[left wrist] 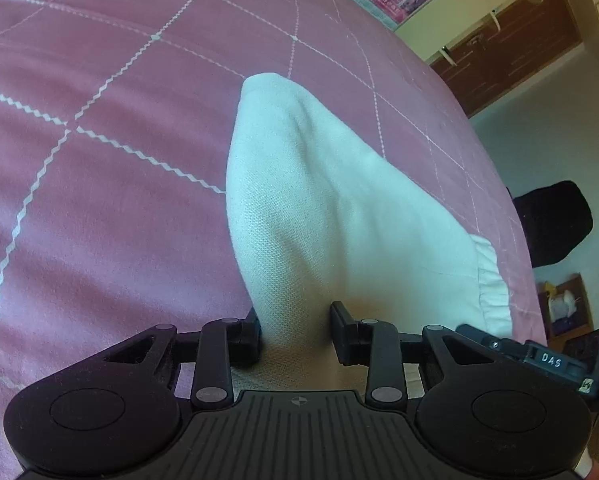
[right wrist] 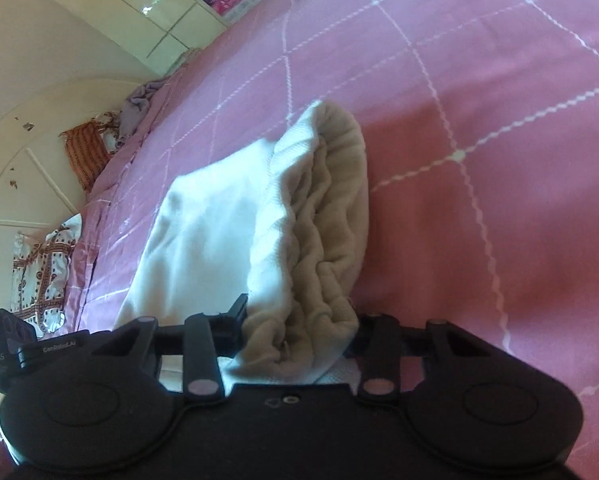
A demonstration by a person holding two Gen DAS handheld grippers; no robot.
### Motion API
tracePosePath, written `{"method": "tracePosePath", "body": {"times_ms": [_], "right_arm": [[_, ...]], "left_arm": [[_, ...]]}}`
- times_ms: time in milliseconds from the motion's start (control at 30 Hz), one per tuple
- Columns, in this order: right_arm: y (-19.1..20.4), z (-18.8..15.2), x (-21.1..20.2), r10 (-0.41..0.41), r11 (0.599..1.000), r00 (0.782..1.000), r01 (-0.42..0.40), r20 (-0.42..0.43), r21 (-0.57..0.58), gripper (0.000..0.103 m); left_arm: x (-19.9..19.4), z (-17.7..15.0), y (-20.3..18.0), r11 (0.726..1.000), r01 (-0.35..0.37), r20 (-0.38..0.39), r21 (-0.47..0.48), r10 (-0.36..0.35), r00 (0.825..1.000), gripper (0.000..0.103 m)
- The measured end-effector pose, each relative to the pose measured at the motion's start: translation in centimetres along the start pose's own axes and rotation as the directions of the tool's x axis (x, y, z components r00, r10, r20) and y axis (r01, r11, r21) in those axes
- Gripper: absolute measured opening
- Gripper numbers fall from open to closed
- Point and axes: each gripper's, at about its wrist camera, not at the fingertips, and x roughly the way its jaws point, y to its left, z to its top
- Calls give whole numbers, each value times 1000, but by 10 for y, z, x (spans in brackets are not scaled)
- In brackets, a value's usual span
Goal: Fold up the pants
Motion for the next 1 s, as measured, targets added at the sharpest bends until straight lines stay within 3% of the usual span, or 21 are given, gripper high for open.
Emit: {"method": "tracePosePath", "body": {"times_ms": [100, 200, 300, 400, 467, 533, 600, 800, 1000], "right_arm": [[-6, 3, 11, -36, 999, 998, 36, -43, 15, 44], [-9, 1, 17, -35, 998, 999, 37, -35, 42, 45], [-12, -1, 19, -31, 997, 999, 33, -23, 75, 45], [0, -4, 12, -58, 997, 998, 58, -12, 43, 42], [10, -5, 7, -42, 999, 999, 42, 19, 13, 41], [12, -5, 11, -75, 997, 997, 75, 8, 9, 41], [14, 1, 3, -26, 998, 999, 24, 35, 54, 40], [55, 29, -18, 75, 997, 992, -72, 99, -33, 40], [71, 70, -37, 140, 989, 973, -129, 182, -72, 40]], "left_arm": [[11, 2, 1, 1000, -25, -17, 7, 25, 1000, 33], [18, 0, 1, 999, -24, -4, -45, 24, 1000, 33], [10, -6, -4, 1000, -16, 23, -24, 17, 1000, 31], [2, -6, -5, 999, 14, 42, -30, -13, 999, 29], [7, -6, -6, 1000, -24, 36, -20, 25, 999, 29], [2, -3, -14, 1000, -24, 56, -10, 25, 998, 28], [-10, 1, -28, 1000, -7, 95, 30, 4, 995, 28], [-32, 31, -54, 998, 51, 164, 32, -56, 985, 28], [-47, 72, -82, 996, 78, 263, 43, -87, 961, 28]]}}
